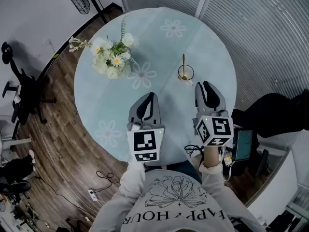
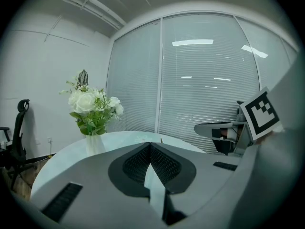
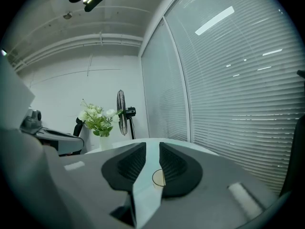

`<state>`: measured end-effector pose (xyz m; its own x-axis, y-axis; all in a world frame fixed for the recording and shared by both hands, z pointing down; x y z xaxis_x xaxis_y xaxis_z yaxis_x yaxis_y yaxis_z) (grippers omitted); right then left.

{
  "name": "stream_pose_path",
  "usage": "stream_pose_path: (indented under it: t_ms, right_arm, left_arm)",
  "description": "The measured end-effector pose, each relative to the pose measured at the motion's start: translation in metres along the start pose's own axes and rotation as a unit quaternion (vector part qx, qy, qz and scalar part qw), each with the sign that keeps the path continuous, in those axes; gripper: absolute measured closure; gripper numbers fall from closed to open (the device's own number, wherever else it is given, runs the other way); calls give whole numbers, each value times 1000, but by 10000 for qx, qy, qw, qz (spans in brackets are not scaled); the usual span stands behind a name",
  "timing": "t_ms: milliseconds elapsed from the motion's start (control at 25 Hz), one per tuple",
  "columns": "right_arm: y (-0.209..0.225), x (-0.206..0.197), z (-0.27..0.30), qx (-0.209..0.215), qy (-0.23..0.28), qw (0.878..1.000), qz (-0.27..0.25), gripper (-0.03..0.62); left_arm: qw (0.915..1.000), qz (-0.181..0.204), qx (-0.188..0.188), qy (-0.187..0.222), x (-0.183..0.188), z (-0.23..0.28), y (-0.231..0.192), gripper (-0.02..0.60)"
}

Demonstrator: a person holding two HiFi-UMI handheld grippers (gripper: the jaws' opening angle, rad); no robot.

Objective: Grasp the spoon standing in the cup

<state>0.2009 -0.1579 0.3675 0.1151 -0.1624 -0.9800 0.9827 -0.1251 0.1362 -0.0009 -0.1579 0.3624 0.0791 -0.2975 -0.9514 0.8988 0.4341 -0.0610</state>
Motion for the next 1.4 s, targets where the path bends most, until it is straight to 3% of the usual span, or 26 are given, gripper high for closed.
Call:
stream_pose_path:
  t_ms: [720,1400]
  right_arm:
    - [39,-41,96,413,-562,9976,59,484]
    - [39,-80,147,663,-1019,9925,-86,471]
  left_arm:
    - [9974,-105,289,-659,-36,79,-6,575]
    - [9931,-274,418,-1057,-67,106,-21,575]
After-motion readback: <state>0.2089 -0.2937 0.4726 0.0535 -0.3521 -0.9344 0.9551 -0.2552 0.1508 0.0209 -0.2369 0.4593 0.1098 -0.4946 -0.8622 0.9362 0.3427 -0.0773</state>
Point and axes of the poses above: the fingertips, and each gripper's own axes: z forward along the fingers, y to its right, x out of its top, the point moved 6 cm from there along -z, backward along the fingers, and after that the axes turned 4 degrees about y, right-handed, at the moved point
